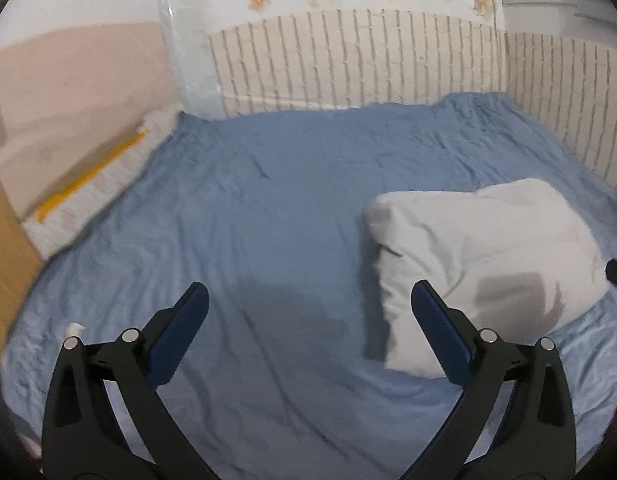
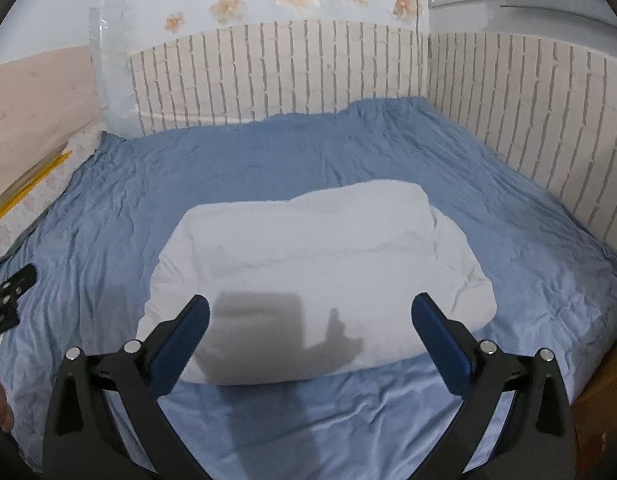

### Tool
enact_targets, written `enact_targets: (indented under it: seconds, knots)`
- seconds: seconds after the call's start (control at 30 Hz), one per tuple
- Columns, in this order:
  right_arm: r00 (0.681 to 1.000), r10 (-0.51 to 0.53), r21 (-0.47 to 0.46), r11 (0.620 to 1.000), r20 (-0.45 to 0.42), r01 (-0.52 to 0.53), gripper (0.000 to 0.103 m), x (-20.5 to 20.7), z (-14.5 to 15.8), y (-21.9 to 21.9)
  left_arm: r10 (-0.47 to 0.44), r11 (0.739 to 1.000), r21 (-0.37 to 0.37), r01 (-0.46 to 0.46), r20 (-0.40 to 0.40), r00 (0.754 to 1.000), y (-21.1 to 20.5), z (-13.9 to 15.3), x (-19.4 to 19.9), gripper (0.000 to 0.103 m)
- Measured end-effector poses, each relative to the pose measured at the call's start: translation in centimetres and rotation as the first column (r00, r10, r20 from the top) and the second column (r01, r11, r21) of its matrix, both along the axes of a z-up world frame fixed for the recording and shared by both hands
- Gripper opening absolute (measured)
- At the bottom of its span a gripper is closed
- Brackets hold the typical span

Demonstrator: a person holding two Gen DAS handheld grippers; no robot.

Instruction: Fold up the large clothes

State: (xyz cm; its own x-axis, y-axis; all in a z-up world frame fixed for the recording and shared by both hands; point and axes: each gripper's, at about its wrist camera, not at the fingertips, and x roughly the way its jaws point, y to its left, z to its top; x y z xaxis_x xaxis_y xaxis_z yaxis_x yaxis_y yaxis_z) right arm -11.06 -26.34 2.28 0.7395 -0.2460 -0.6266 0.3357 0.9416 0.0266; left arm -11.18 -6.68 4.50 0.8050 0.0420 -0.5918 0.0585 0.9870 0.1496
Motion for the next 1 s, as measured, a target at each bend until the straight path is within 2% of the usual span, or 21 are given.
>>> enact_targets:
  seconds: [0.1, 0.3, 0.4, 0.5, 0.73, 1.0]
  knots:
    - [1.0, -0.007, -0.012, 1.0, 0.004, 0.007, 0.101, 0.2, 0.7, 0.3, 0.016, 1.0, 0.01, -0.016, 0.021, 1.0, 0.5, 0.4, -1.3, 0.1]
    - [1.0, -0.001, -0.062, 0.998, 0.028, 0.003, 0.101, -0.3, 2.3, 1.8, 0.028, 0.999, -0.024, -0.026, 0.081, 0.996, 2.1, 2.7, -3.5, 0.1]
    - [0.999, 0.005, -0.084, 0.996, 0.033, -0.002, 0.101, -0.4, 2.9, 2.5, 0.018, 0.998, -0.057, -0.013, 0.088, 0.996, 2.7, 3.5, -3.9, 0.1]
    - [0.999, 0.008, -0.102, 0.995, 0.044, -0.003, 0.101, -0.5, 3.3, 2.9, 0.048, 0.996, -0.076, -0.04, 0.109, 0.993, 3.4, 4.0, -4.4, 0.1]
    - [0.999, 0.023, -0.097, 0.995, 0.043, -0.018, 0.101, -0.4, 3.3, 3.2, 0.067, 0.997, -0.057, -0.059, 0.14, 0.988, 3.5, 4.1, -5.3, 0.1]
    - [0.999, 0.03, -0.083, 0.996, 0.04, -0.026, 0.101, -0.4, 3.2, 2.8, 0.032, 0.995, -0.1, -0.019, 0.133, 0.991, 3.3, 3.8, -5.3, 0.1]
